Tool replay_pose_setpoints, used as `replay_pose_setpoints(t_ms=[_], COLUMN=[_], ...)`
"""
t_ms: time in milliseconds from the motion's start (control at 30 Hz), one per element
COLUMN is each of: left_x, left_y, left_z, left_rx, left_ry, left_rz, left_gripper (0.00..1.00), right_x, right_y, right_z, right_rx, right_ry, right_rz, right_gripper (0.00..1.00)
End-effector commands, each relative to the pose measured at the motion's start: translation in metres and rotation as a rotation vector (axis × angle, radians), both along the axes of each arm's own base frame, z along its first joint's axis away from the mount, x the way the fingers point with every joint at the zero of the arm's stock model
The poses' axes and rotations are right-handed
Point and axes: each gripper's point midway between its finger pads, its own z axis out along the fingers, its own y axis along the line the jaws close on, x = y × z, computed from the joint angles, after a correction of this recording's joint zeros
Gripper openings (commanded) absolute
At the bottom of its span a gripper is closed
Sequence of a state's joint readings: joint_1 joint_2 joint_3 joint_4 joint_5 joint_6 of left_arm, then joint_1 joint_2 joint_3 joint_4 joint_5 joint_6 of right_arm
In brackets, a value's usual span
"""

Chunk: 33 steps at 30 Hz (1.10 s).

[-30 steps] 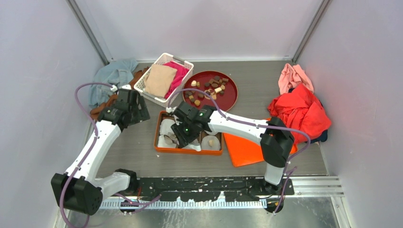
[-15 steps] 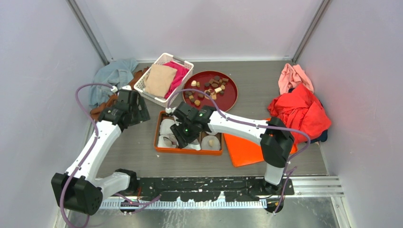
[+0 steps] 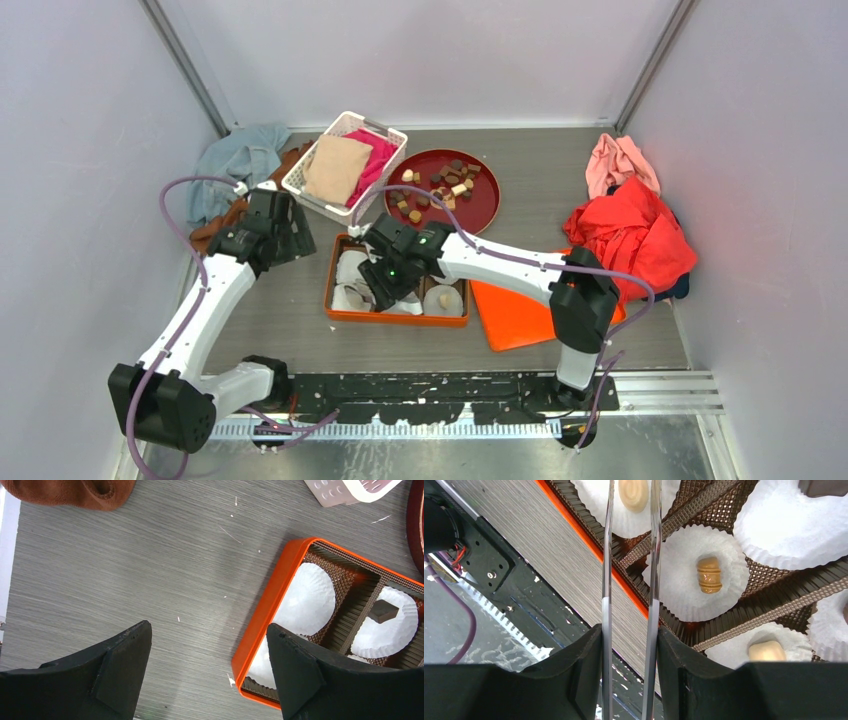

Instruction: Pack the chocolate

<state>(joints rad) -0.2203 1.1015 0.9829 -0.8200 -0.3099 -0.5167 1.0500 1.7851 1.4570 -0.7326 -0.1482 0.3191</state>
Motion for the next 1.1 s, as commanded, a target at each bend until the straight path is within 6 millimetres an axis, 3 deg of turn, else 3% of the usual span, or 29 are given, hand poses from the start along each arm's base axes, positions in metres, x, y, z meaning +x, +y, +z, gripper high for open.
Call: replay_pose_setpoints(t_ms=[0,167,300,533,667,833,933,1067], left_x=[0.006,0.005,0.006,0.008,0.009,0.01,0.012,0.007], left_y=[-0.001,0.0,0.0,-0.002,-0.003,-0.016,-0.041,-0.071], left_z=[0.005,0.005,0.004,0.006,0.007,0.004,0.003,-0.003], left_rx=[-0.013,-0.009,-0.008,-0.014,-0.019,-0.058,-0.129,-0.152], left_ry=[-0.032,-0.03,-0.024,-0.023,-0.025,-0.001,0.005,0.051], left_rz=[0.006,0.005,0.004,-0.004,-0.006,-0.063,-0.2,-0.337], left_gripper=[0.85,0.85,0.85,0.85,0.85,0.8,0.76,0.79], right_x=[0.009,0.012,0.016,0.036,0.088,0.161,0.183,0.2], right_y=[0.014,0.016,0.018,0.007,-0.034,-0.117,-0.159,-0.192], right_z=[0.058,0.069,0.075,0.086,0.097,0.097,0.085,0.07], right_rx=[0.128,0.153,0.164,0.153,0.105,0.042,-0.033,-0.07], right_ry=[-0.102,-0.125,-0.148,-0.225,-0.326,-0.391,-0.381,-0.361], right_rz=[0.007,0.006,0.003,-0.043,-0.234,-0.586,-0.709,-0.792], right_gripper=[0.46,0.44,0.26,0.21,0.21,0.25,0.27,0.3])
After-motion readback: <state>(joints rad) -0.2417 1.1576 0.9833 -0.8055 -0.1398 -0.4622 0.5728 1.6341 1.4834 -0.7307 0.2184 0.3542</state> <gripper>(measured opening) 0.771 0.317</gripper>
